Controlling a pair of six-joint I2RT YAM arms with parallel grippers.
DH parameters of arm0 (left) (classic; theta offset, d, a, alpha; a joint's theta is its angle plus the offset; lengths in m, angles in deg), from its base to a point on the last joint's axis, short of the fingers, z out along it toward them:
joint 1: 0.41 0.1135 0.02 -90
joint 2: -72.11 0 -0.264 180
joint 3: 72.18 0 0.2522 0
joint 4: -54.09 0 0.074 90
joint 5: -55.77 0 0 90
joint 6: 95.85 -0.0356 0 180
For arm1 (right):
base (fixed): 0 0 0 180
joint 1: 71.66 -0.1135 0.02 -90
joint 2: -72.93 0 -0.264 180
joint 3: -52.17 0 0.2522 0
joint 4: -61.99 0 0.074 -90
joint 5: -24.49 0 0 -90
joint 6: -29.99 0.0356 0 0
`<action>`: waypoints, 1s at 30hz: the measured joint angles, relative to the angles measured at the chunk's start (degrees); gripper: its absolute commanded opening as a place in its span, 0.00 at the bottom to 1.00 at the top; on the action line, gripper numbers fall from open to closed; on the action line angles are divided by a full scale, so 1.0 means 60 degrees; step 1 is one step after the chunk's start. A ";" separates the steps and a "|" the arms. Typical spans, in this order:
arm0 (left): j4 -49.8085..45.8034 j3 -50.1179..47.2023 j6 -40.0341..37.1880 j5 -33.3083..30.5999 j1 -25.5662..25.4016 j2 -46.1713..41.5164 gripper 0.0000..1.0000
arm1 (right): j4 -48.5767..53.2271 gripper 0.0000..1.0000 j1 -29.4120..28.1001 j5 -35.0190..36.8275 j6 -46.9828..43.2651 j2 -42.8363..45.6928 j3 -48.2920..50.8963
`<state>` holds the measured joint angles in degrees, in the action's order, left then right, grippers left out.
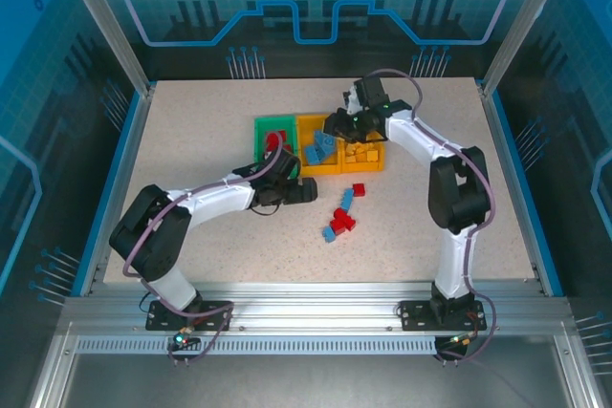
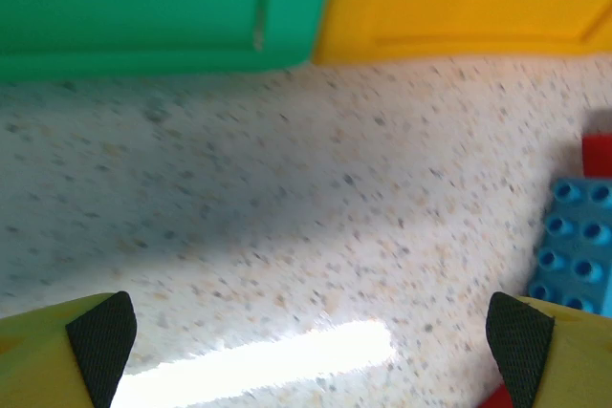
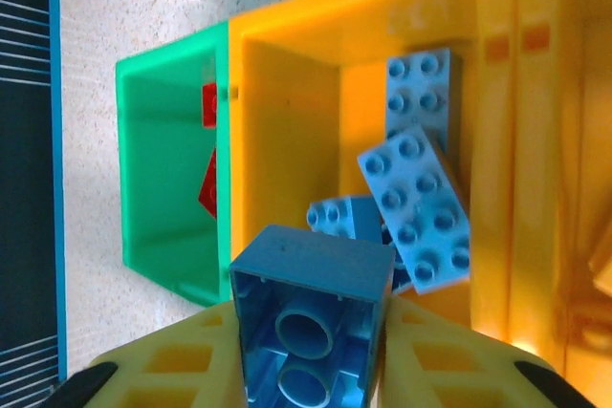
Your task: Sort the legos into containers by color
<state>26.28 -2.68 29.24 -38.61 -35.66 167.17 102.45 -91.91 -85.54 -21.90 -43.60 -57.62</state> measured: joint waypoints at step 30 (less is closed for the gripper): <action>0.2546 -0.2568 -0.1585 0.1005 -0.2594 -0.0878 0.99 | 0.0816 0.73 0.0004 -0.0011 -0.0401 0.0025 -0.0186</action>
<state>41.56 -18.08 19.73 -32.58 -51.22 161.91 107.35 -91.89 -85.60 -24.31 -43.45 -58.73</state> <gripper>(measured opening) 0.987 0.726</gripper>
